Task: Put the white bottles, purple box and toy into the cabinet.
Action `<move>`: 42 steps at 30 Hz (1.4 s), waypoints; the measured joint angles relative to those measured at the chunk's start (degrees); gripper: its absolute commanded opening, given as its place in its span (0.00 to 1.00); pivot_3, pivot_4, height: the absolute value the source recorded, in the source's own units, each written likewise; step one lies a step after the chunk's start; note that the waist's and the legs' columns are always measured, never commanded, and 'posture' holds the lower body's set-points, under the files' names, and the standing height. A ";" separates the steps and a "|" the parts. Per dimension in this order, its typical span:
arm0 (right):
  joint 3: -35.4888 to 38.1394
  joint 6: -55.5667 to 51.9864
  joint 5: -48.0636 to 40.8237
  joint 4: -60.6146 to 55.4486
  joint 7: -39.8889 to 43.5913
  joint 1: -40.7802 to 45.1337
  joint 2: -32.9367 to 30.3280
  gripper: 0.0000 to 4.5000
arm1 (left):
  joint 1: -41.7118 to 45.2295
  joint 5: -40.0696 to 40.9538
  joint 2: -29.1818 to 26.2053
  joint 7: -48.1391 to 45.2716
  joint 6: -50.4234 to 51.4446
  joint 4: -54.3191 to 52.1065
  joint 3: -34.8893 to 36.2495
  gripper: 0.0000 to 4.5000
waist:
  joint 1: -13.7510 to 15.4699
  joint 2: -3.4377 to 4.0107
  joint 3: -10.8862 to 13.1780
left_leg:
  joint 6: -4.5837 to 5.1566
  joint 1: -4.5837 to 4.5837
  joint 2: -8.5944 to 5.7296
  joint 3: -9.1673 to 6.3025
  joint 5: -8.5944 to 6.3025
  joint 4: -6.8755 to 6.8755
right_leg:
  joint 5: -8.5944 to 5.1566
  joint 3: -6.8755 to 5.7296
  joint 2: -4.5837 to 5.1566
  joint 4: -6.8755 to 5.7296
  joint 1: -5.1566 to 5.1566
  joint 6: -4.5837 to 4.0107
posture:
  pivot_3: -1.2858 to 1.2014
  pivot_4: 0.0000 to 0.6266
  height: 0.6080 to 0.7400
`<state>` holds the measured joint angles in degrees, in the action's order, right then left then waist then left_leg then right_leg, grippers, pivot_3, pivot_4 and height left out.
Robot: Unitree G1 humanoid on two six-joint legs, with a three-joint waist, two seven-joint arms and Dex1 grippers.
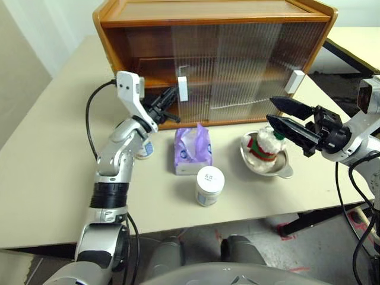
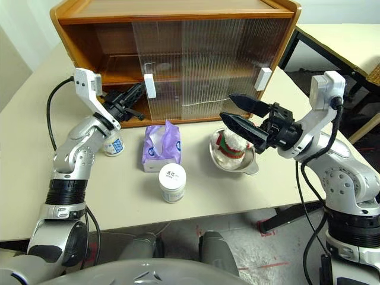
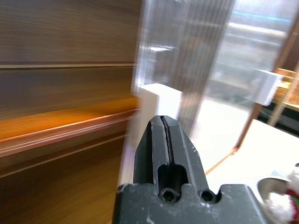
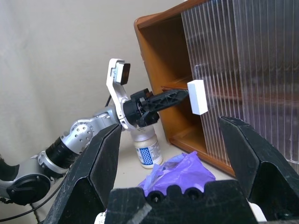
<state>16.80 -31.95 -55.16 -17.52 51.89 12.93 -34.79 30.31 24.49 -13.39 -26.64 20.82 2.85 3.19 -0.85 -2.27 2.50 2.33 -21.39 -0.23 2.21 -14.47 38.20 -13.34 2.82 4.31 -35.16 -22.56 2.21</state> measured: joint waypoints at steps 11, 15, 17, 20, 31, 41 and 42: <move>1.69 0.00 -0.24 -1.18 -0.69 -0.91 -0.02 1.00 | 4.89 -0.60 2.62 -0.37 -0.43 3.91 -1.49 0.00 | -1.70 0.01 0.00 | 0.00 0.06 0.03 0.04 0.00 -0.02 | 0.01 0.34 -0.24 0.00 0.01 0.10 | 0.47 0.00 1.00; 1.93 0.00 -0.37 -1.96 -0.74 -1.25 -0.02 1.00 | 1.52 0.31 1.67 -1.14 2.01 -2.11 -1.57 0.00 | -2.34 0.02 -0.01 | -0.01 0.09 0.07 0.05 0.00 -0.06 | 0.01 0.40 -0.27 0.00 0.00 0.09 | 0.48 0.00 1.00; 1.99 0.00 -0.37 -2.09 -0.77 -1.42 -0.01 1.00 | -1.70 0.78 0.68 -0.89 3.69 -5.64 -1.05 0.00 | -2.78 0.03 -0.02 | -0.01 0.10 0.08 0.05 -0.01 -0.07 | 0.02 0.43 -0.27 -0.01 0.00 0.09 | 0.48 0.00 1.00; 1.99 0.00 -0.37 -2.09 -0.75 -1.44 -0.01 1.00 | -4.01 1.26 0.23 1.38 4.67 -8.44 1.32 0.00 | -2.74 0.02 -0.01 | -0.02 0.12 0.08 0.05 -0.01 -0.02 | 0.05 0.43 -0.25 -0.05 0.01 0.10 | 0.48 0.00 1.00; 1.85 -0.12 -0.36 -1.49 -0.50 -0.88 -0.02 1.00 | -3.69 -1.28 1.30 9.92 3.46 -7.65 6.06 0.00 | -2.41 0.02 -0.01 | -0.02 0.14 0.05 0.06 -0.01 0.00 | 0.10 0.43 -0.25 0.01 0.07 0.15 | 0.48 0.00 1.00; 1.93 -0.74 -0.47 -1.83 -0.86 -1.38 -0.04 1.00 | -2.70 -4.49 3.46 10.44 3.41 -3.56 2.22 0.00 | -2.68 0.01 -0.01 | -0.02 0.12 0.05 0.07 -0.01 0.00 | 0.10 0.45 -0.26 0.04 0.04 0.14 | 0.47 0.00 1.00; 1.95 -0.80 -0.47 -1.97 -0.96 -1.50 -0.04 1.00 | -2.22 -4.53 3.46 10.42 3.36 -3.09 2.23 0.00 | -2.69 0.01 -0.01 | -0.03 0.12 0.05 0.07 -0.01 0.00 | 0.10 0.44 -0.27 0.04 0.04 0.14 | 0.47 0.00 1.00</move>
<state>18.75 -32.75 -55.63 -19.49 50.93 11.43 -34.83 28.09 19.95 -9.93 -16.22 24.19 -0.24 5.42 -3.54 -2.25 2.49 2.30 -21.27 -0.18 2.28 -14.48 38.20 -13.24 3.27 4.05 -35.12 -22.52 2.35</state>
